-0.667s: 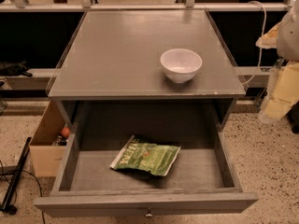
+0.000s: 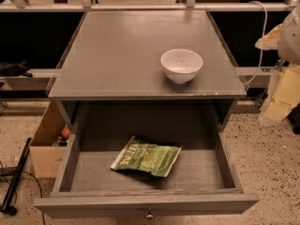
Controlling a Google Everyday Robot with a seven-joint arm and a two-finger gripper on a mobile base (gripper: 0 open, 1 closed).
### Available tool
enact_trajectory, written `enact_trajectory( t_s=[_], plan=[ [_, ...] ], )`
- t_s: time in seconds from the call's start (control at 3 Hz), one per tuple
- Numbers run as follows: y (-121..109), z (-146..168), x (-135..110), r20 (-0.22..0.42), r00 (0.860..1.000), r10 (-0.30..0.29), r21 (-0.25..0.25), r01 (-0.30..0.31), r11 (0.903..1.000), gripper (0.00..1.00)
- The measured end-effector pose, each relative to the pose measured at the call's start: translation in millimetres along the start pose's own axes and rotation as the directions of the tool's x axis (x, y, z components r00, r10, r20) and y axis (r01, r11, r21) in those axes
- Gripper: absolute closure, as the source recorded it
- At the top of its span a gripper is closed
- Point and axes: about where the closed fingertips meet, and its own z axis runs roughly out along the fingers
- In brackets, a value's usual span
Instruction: Pick green jalapeno chip bag from top drawer and place on counter
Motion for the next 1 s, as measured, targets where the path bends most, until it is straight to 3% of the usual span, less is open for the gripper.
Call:
enact_trajectory(
  t_s=[0.33,0.67,1.0],
  plan=[
    [21,23,-1,0.078,0.994,0.072,-0.048,-0.068,0.9965,0.0],
    [56,57,-12,0.154,0.978,0.142,-0.141,-0.121,0.9827,0.0],
    [83,95,-22,0.171,0.972,0.162,-0.21,-0.125,0.9698,0.0]
  ],
)
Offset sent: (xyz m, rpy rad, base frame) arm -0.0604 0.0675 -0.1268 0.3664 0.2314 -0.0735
